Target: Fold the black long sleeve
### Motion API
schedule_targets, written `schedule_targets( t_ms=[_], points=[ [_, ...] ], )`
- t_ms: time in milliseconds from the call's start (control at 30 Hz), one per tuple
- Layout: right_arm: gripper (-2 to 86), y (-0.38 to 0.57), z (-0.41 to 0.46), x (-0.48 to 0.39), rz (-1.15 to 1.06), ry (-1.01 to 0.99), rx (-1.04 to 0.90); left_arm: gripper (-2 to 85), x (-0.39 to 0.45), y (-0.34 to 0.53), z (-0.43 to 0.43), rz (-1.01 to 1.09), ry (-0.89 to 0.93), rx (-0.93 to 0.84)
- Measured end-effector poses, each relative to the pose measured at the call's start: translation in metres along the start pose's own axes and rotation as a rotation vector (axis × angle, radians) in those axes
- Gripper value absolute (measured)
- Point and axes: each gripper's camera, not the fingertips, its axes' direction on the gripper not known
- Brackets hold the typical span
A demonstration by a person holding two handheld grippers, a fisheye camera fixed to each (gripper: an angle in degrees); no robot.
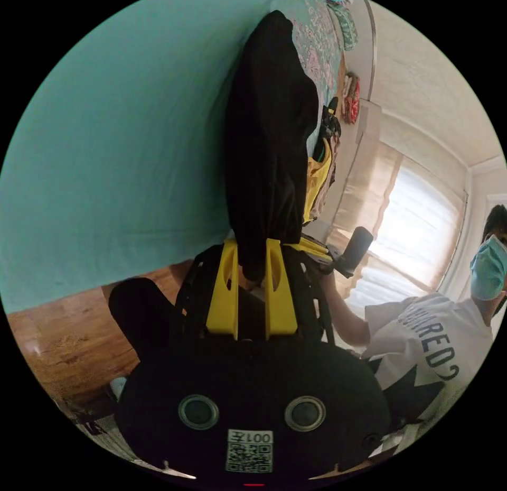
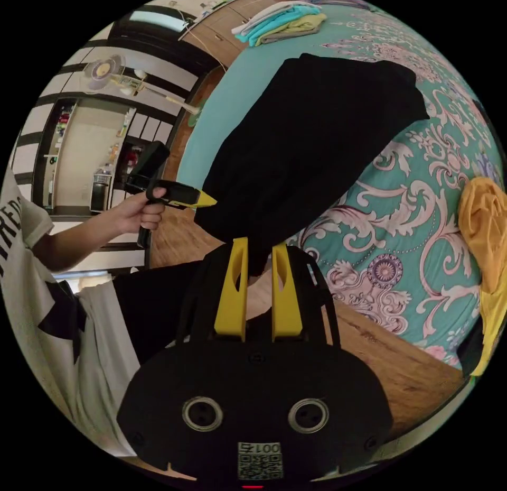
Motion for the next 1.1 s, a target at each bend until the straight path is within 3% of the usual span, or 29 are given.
schedule_targets(
  t_ms=[200,333,433,567,700,833,967,1100],
  points=[
    [6.0,-0.009,-0.024,-0.006,0.086,-0.149,-0.019,4.2,0.041,-0.004,-0.007,-0.158,0.12,-0.078],
    [6.4,-0.067,-0.095,0.005,0.019,-0.262,0.168,5.0,0.123,-0.073,-0.041,0.092,0.157,-0.087],
    [7.2,-0.133,-0.128,0.027,-0.041,-0.214,0.279,6.4,0.17,-0.149,-0.058,0.24,0.088,-0.097],
    [9.5,-0.216,-0.122,0.073,0.031,-0.125,0.243,8.5,0.177,-0.236,-0.066,0.151,0.003,-0.059],
    [10.0,-0.218,-0.121,0.06,0.028,-0.047,0.266,8.8,0.186,-0.23,-0.083,0.173,-0.039,0.072],
    [8.2,-0.191,-0.097,0.01,-0.03,0.25,0.211,8.2,0.204,-0.177,-0.079,0.29,-0.358,0.159],
    [3.5,-0.194,-0.039,-0.052,-0.219,0.474,0.158,6.2,0.221,-0.145,-0.03,0.485,-0.751,0.11],
    [1.7,-0.21,0.029,-0.058,-0.213,0.565,-0.035,3.5,0.21,-0.125,0.011,0.597,-1.067,0.099]
  ],
)
